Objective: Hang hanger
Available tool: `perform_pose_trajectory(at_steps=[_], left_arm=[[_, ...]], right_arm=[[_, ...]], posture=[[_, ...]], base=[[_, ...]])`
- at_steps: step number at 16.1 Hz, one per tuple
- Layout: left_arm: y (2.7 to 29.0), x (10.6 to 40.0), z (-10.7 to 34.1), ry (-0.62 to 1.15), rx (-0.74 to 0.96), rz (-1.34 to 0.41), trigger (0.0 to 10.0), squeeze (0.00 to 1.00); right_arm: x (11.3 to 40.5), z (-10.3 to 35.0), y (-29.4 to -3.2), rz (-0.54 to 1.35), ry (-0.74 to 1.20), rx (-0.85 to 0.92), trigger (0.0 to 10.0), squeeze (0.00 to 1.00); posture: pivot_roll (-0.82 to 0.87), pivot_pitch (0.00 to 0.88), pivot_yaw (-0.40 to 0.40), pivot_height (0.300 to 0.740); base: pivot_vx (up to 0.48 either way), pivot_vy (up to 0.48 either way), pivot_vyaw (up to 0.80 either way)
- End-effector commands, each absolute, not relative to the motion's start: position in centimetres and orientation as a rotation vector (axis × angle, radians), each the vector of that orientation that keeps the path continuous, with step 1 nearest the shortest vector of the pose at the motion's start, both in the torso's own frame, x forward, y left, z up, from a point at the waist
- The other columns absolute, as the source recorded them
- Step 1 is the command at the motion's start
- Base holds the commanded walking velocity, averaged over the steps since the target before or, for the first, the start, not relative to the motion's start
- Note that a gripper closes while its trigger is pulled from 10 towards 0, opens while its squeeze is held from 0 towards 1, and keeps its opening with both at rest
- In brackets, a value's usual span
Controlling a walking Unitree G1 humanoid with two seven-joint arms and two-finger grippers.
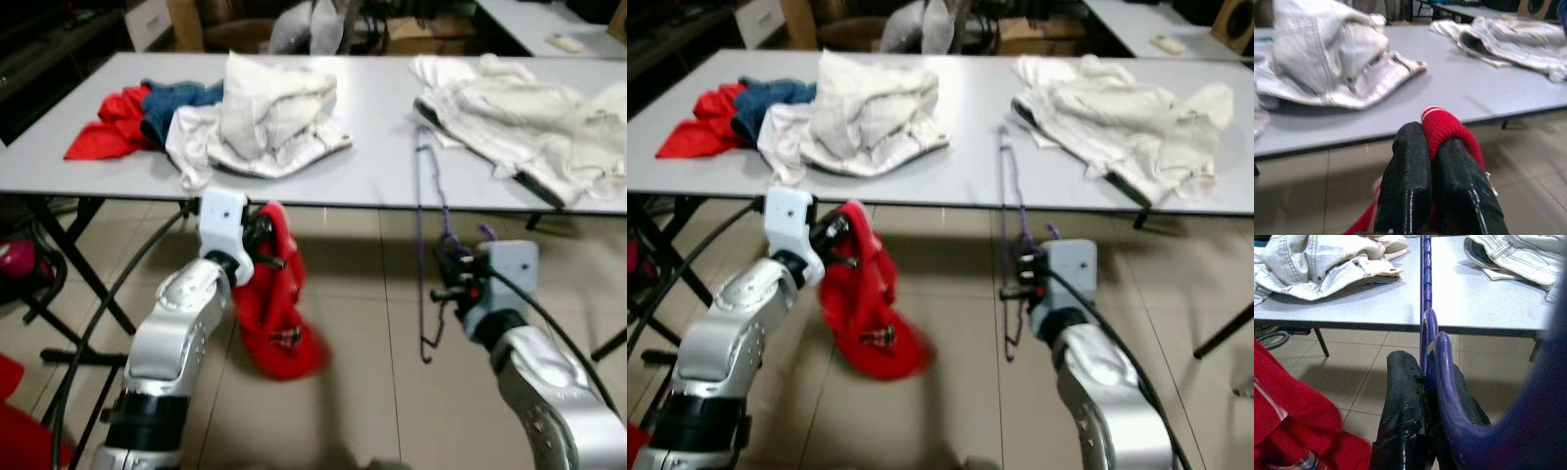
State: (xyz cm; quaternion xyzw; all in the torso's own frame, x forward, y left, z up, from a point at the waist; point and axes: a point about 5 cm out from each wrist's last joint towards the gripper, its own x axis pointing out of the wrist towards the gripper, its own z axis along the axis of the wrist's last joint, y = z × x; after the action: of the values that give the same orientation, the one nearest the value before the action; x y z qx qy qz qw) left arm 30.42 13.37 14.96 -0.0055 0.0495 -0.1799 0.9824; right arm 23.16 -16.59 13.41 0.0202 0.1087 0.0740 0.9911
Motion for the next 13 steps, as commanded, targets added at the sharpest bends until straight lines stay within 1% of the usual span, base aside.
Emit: perform_pose_trajectory(at_steps=[1,4,7,9,10,12,13], left_arm=[[14.1,30.7,16.1,0.05,0.007,-0.346,10.0,0.0],[13.2,31.1,16.5,0.04,0.019,-0.402,10.0,0.0],[12.3,31.6,17.0,0.023,0.017,-0.435,10.0,0.0],[12.0,31.9,17.2,0.014,0.014,-0.446,10.0,0.0],[11.7,32.2,17.5,0.005,0.01,-0.462,10.0,0.0],[11.6,32.4,17.7,0.0,0.011,-0.47,10.0,0.0],[11.8,32.7,18.0,-0.009,0.015,-0.452,10.0,0.0]], right_arm=[[23.1,13.7,-15.8,0.184,0.211,0.055,10.0,0.0],[22.5,13.8,-16.1,0.195,0.226,0.068,10.0,0.0],[22.2,14.1,-16.8,0.205,0.22,0.029,10.0,0.0],[22.1,14.4,-17.4,0.205,0.213,0.004,10.0,0.0],[22.0,14.9,-18.2,0.205,0.206,-0.02,10.0,0.0],[21.8,15.2,-18.6,0.229,0.204,-0.05,10.0,0.0],[21.4,15.8,-18.6,0.305,0.194,-0.083,10.0,0.0]], posture=[[-0.03,0.037,0.037,0.74],[-0.03,0.03,0.051,0.74],[-0.05,0.019,0.066,0.74],[-0.05,0.009,0.074,0.74],[-0.06,0.004,0.078,0.74],[-0.06,0.0,0.078,0.74],[-0.06,0.0,0.073,0.74]], base=[[0.405,0.0,0.0],[0.398,0.0,0.0],[0.395,0.0,-0.8],[0.392,0.0,0.0],[0.394,0.0,0.0],[0.392,0.0,0.0],[0.386,0.0,0.0]])
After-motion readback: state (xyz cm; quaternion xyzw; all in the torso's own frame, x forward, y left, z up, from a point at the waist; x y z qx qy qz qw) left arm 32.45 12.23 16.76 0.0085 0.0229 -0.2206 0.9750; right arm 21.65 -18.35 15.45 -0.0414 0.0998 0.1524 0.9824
